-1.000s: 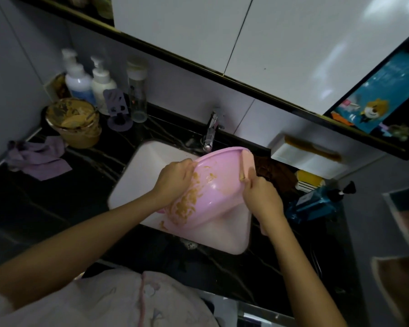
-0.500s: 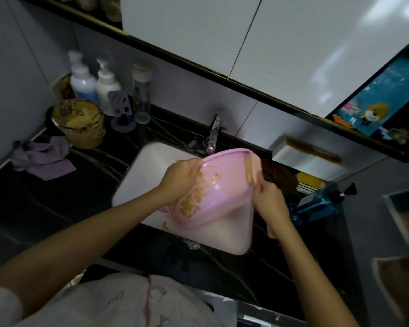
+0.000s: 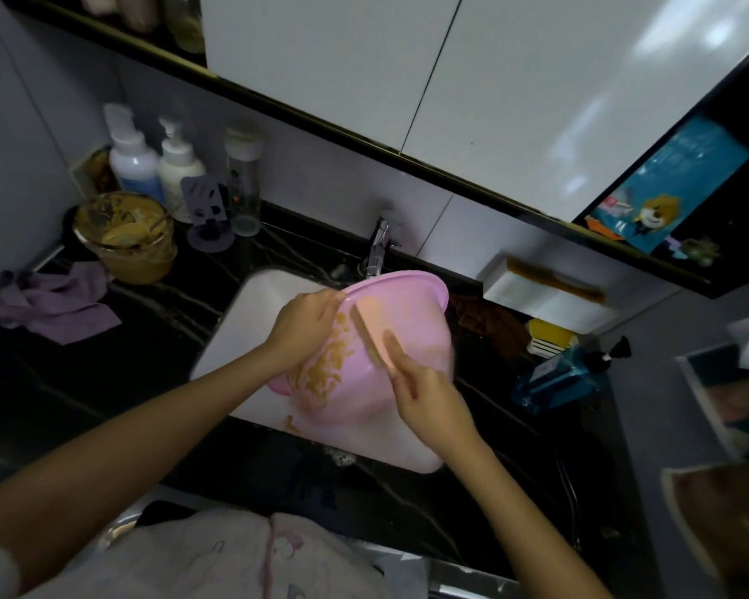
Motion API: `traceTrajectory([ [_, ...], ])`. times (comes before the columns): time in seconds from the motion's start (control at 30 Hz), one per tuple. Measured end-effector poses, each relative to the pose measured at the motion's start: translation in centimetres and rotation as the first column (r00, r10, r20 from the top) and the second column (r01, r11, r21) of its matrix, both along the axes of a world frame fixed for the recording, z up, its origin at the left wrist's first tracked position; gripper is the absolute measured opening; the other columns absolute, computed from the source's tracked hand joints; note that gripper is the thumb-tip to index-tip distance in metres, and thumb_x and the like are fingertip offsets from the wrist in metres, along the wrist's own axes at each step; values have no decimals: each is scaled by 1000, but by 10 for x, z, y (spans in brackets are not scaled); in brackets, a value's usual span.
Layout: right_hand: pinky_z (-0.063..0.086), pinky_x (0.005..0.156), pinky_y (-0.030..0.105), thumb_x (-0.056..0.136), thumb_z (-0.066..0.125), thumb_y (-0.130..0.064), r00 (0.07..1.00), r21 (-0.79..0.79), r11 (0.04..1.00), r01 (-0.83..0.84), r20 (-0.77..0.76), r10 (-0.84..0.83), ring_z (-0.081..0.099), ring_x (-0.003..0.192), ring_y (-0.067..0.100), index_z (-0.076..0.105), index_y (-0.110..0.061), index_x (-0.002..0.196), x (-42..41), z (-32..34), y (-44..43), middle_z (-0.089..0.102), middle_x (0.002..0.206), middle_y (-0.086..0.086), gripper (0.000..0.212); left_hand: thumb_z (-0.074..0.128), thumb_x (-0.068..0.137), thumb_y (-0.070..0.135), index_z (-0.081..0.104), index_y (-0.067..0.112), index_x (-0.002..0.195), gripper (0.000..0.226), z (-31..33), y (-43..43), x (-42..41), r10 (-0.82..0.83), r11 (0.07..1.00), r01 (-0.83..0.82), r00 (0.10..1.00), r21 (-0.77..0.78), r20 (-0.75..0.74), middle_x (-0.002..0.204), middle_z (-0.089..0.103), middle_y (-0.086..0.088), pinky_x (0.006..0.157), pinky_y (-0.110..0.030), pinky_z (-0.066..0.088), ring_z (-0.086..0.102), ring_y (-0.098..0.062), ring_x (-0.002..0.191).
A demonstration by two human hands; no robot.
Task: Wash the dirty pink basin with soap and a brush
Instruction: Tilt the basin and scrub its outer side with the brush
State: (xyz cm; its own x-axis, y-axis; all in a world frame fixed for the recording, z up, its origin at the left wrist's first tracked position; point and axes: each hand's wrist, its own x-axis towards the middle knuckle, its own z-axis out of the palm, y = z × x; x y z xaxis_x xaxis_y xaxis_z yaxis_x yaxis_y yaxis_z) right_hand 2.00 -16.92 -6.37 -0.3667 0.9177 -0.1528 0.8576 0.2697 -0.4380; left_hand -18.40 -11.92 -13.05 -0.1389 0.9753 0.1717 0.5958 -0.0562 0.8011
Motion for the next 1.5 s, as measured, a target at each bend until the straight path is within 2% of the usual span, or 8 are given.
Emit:
traceTrajectory([
  [0.2,45,57,35,99,36,-26,918,53,917,396,-48,-394,64,77,30,29,-32,147,26,-3,40,66,89,16,49,28,92,41,45,22,71,33,0,-2,4,-19,1000,19,1000,1,-7,70,55,-4,62,-35,38,52,-26,69],
  [0.37,30,53,28,100,36,-33,997,137,990,-26,69,17,63,75,31,15,-41,149,12,-12,-2,67,87,14,54,27,92,42,50,19,70,39,1,0,-6,2,1000,-2,1000,-6,25,71,59,-6,64,-36,40,54,-25,70],
  [0.57,43,56,34,98,37,-26,953,163,939,303,-31,-302,63,72,33,23,-33,149,25,-12,30,66,84,18,53,26,91,44,48,19,72,38,2,2,8,-16,999,15,999,-28,-39,78,64,-14,67,-40,45,58,-31,76],
  [0.73,32,34,28,91,36,-35,978,374,909,-185,164,132,54,39,25,35,-30,145,23,-41,-14,58,49,5,54,24,91,51,52,12,74,52,3,7,4,-34,999,33,999,-35,-17,76,64,-12,69,-44,47,58,-32,76],
  [0.9,36,44,27,98,37,-26,956,286,917,279,6,-293,52,48,21,18,-30,150,37,-33,21,55,60,6,55,27,92,46,57,10,78,48,7,6,13,-45,998,44,999,-38,-18,79,65,-12,71,-43,47,59,-31,78],
  [1.1,33,36,29,90,50,-23,998,366,930,38,29,-52,51,38,22,36,-27,145,47,-65,-30,56,49,6,57,26,91,49,56,9,76,52,7,6,1,-40,998,41,999,-50,23,76,64,-9,71,-44,48,59,-27,75],
  [1.3,49,86,30,101,37,-26,563,-207,740,639,-530,-634,61,104,26,34,-34,145,24,-76,2,64,112,5,45,24,89,52,58,8,78,57,5,5,11,-22,1000,22,1000,-9,0,77,64,-11,69,-41,47,59,-29,75],
  [1.5,36,69,18,102,33,-21,566,-155,731,665,-534,-628,58,88,20,24,-29,148,-16,-72,-14,58,94,2,47,30,93,41,53,14,72,41,5,4,9,19,1000,-18,1000,-9,24,74,62,-9,68,-38,44,58,-28,74],
])
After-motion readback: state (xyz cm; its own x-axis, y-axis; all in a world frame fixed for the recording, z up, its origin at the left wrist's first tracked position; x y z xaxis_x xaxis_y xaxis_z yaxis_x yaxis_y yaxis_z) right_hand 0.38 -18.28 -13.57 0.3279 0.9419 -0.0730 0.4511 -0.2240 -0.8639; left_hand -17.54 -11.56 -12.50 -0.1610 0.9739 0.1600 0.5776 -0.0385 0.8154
